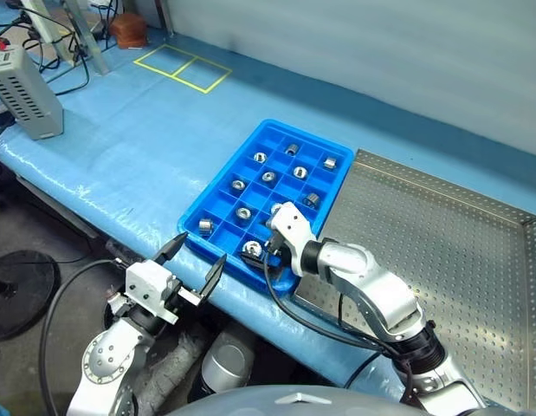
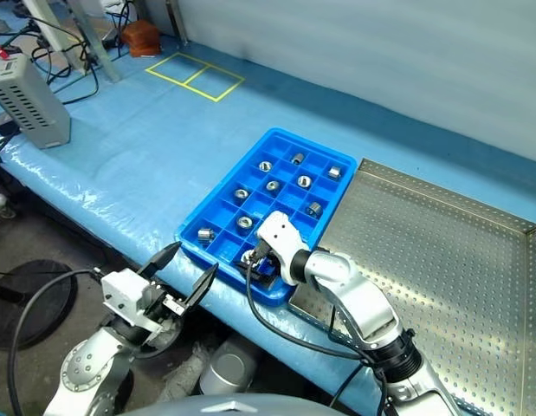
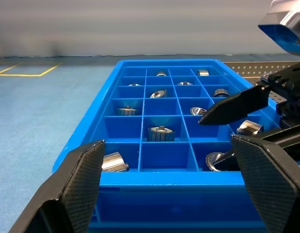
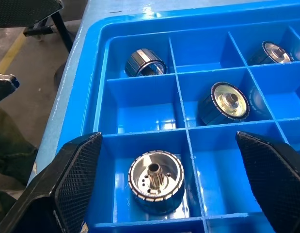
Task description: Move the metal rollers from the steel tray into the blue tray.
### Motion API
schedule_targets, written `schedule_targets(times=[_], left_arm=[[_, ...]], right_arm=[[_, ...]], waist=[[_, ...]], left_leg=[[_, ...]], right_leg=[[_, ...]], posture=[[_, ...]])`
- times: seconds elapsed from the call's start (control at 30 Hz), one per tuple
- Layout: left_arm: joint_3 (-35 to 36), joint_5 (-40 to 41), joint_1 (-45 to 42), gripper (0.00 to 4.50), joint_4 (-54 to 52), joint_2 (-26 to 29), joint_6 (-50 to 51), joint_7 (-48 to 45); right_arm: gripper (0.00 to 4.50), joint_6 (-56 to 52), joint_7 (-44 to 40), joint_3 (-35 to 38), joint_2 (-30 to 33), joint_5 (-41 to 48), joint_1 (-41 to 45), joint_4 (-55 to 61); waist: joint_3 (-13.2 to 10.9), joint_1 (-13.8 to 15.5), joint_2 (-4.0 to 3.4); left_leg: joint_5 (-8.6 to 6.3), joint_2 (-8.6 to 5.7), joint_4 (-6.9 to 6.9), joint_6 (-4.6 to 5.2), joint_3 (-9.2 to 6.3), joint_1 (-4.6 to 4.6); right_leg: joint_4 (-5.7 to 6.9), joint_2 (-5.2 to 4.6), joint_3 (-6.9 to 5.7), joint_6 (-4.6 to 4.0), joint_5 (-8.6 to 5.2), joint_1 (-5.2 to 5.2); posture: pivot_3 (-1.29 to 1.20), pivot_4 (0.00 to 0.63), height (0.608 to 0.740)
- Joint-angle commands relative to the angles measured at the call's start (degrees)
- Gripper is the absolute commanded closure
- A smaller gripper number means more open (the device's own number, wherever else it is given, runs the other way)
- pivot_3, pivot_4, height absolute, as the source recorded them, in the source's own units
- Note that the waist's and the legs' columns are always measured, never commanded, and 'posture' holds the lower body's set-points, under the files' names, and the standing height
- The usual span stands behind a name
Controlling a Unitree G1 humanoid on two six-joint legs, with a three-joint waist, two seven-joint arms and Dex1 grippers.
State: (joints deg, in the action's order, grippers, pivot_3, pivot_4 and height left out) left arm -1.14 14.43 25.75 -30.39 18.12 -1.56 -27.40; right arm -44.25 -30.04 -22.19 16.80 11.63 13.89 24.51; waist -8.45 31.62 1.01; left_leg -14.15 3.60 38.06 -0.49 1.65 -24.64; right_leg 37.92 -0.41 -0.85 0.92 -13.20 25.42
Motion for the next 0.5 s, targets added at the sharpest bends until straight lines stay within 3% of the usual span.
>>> schedule_targets(times=[0.03,0.5], left_arm=[[0.11,1.03,-0.98,0.0,-0.43,0.48,-1.39,-1.28],[-0.96,1.37,-6.08,0.0,-0.67,1.43,2.01,-3.06]], right_arm=[[0.01,0.77,0.35,0.43,-0.26,0.82,-0.44,4.35],[0.01,0.69,3.02,4.12,0.83,1.37,-2.93,8.35]], waist=[[0.0,-0.36,0.0],[0.03,-5.57,-0.01]], left_leg=[[0.0,0.0,0.01,0.0,0.0,0.0],[0.01,-0.01,0.14,0.01,-0.1,0.03]], right_leg=[[0.0,0.0,0.0,0.0,0.0,0.0],[0.04,0.04,-0.01,0.05,0.04,-0.21]], posture=[[0.46,0.15,0.74],[0.39,0.15,0.74]])
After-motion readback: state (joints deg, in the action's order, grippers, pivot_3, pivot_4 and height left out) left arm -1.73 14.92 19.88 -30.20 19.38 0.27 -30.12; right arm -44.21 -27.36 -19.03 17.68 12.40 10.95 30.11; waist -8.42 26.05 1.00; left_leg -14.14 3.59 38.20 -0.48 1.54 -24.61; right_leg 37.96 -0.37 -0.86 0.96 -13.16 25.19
